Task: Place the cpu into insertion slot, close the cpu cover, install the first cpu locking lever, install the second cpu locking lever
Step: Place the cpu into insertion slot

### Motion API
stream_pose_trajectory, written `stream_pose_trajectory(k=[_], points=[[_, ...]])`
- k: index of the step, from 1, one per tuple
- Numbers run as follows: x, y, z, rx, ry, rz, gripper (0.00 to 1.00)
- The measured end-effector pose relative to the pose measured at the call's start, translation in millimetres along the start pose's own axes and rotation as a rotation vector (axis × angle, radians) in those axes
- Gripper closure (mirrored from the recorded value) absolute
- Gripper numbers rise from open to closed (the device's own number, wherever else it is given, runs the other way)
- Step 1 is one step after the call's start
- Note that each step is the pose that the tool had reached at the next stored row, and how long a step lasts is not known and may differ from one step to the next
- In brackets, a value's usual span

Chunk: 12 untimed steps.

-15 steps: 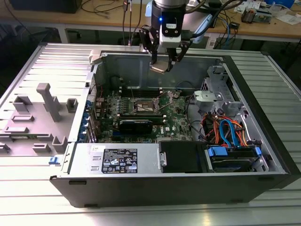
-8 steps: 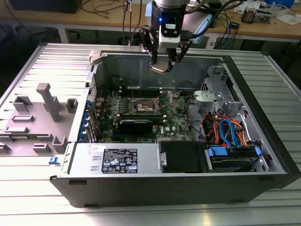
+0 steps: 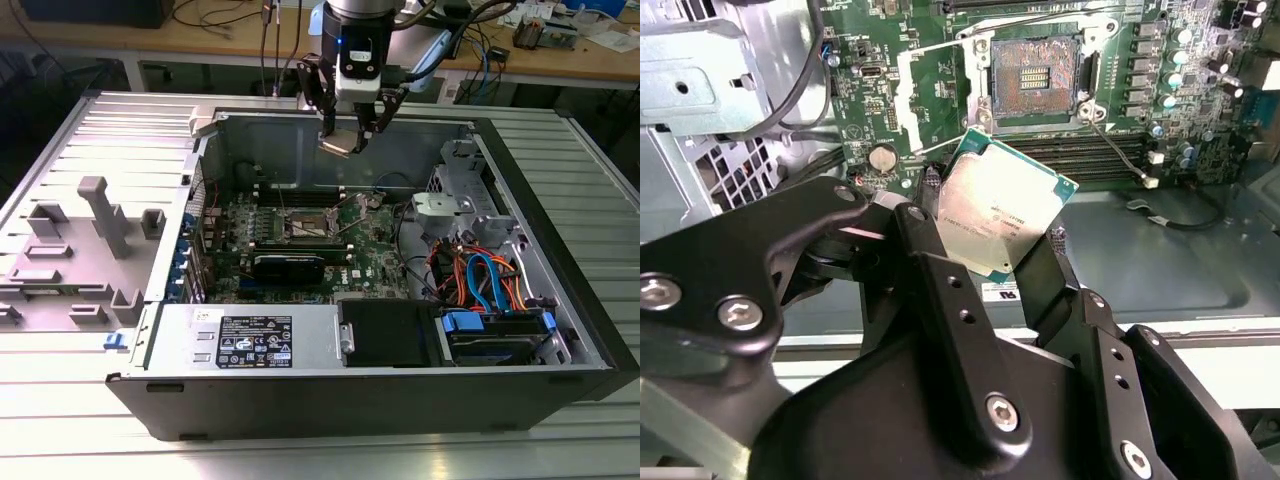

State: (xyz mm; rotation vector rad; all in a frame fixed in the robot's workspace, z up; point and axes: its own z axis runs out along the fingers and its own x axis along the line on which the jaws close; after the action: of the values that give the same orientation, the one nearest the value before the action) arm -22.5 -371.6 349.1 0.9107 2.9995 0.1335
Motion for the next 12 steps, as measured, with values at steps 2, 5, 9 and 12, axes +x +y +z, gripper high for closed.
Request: stream_pose_trajectory(k=[2, 5, 9, 12], points=[[0.0, -0.1, 0.6, -0.0003, -0.0011, 0.013, 0.46], [0.1, -0.2, 1.4, -0.0008, -0.0031, 0.037, 0.46], [0.1, -0.4, 2.5, -0.0015, -0.0058, 0.070, 0.46], [0.1, -0.4, 3.0, -0.0018, -0.0073, 0.088, 0.46]])
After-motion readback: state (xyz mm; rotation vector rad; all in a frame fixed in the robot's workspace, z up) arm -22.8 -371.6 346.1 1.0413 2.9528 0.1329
